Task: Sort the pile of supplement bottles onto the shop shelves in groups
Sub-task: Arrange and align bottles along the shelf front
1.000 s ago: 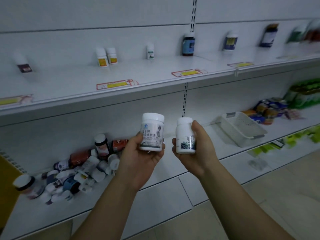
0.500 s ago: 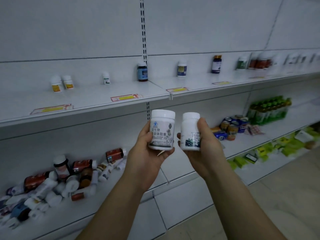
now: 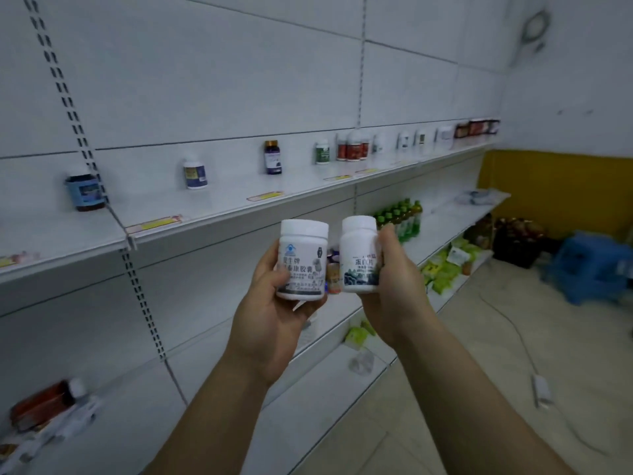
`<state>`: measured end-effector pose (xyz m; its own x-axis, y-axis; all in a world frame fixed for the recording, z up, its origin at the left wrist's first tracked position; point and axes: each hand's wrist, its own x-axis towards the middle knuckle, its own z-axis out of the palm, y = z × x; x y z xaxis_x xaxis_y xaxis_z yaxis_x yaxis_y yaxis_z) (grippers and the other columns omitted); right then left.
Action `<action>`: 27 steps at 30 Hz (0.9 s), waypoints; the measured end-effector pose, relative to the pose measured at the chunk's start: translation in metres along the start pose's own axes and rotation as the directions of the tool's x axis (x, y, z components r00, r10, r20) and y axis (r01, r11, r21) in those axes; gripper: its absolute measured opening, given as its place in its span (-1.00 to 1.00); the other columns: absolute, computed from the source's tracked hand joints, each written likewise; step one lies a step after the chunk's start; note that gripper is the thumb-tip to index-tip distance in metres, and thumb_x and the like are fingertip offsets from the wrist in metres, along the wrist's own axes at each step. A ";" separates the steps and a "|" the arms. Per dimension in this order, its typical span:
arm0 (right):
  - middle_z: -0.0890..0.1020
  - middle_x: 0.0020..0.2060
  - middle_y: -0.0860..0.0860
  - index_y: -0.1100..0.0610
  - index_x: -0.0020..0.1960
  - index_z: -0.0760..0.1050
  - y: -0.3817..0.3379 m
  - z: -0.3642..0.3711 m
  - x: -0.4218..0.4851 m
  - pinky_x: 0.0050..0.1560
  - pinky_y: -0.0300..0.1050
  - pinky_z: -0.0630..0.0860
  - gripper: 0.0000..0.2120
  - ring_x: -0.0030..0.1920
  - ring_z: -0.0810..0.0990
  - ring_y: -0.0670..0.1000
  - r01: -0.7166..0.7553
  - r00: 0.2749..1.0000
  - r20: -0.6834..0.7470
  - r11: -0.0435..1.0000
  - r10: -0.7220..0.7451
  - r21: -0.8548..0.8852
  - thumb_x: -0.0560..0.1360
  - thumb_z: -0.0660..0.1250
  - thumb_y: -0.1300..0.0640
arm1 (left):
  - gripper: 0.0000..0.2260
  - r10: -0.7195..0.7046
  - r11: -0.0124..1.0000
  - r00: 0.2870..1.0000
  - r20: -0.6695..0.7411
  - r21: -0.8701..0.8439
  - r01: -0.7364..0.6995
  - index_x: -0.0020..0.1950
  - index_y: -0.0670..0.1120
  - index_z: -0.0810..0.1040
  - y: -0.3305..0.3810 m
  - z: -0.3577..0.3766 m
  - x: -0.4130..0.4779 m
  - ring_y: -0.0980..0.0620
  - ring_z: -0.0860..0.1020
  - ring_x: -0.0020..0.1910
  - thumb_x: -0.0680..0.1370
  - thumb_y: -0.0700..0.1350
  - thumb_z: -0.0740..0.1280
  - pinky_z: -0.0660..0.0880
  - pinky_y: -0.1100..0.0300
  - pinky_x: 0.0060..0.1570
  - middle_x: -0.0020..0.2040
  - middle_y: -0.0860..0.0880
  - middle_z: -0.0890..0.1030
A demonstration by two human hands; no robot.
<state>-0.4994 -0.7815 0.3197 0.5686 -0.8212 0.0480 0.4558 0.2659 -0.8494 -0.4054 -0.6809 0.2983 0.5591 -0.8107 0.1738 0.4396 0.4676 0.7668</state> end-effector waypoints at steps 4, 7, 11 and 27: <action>0.59 -0.15 0.09 0.06 0.04 0.49 -0.023 -0.035 0.036 -0.30 -0.13 0.53 -0.83 -0.28 0.59 -0.04 0.079 0.996 -0.039 0.991 -0.083 -0.106 0.61 0.18 0.01 | -0.46 -0.056 0.998 0.996 0.069 0.005 0.055 0.37 -0.05 0.41 -0.029 0.025 0.049 -0.25 0.52 0.14 0.38 -0.19 0.18 0.45 -0.17 0.17 0.19 -0.20 0.58; 0.59 -0.11 0.11 0.06 0.04 0.49 -0.035 -0.061 0.077 -0.18 -0.05 0.53 -0.85 -0.19 0.58 0.01 0.106 0.991 -0.069 0.984 -0.117 -0.143 0.62 0.17 0.04 | -0.47 -0.085 0.996 0.988 0.131 0.022 0.083 0.37 -0.04 0.42 -0.057 0.041 0.097 -0.25 0.48 0.08 0.38 -0.18 0.19 0.47 -0.25 0.06 0.26 -0.26 0.51; 0.60 -0.08 0.14 0.11 0.06 0.48 -0.053 -0.095 0.149 -0.12 0.01 0.53 -0.85 -0.16 0.60 0.06 0.155 0.980 -0.095 0.971 -0.174 -0.180 0.61 0.19 0.06 | -0.46 -0.118 0.993 0.972 0.204 0.012 0.118 0.37 -0.01 0.41 -0.096 0.061 0.171 -0.20 0.47 -0.02 0.36 -0.16 0.19 0.52 0.15 -0.38 0.26 -0.29 0.49; 0.63 -0.13 0.10 0.11 0.04 0.50 -0.150 -0.233 0.389 -0.17 -0.02 0.56 -0.90 -0.14 0.62 0.06 0.201 0.934 -0.240 0.945 -0.264 -0.257 0.59 0.24 0.10 | -0.58 -0.217 0.974 0.935 0.282 -0.006 0.228 0.33 -0.04 0.43 -0.222 0.168 0.432 -0.15 0.53 0.04 0.48 -0.24 0.16 0.51 -0.04 -0.05 0.11 -0.16 0.59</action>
<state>-0.5067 -1.2582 0.3437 0.2462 -0.9586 0.1429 0.3696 -0.0435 -0.9282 -0.3795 -1.1940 0.3067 0.2291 -0.9585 0.1697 0.5603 0.2724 0.7823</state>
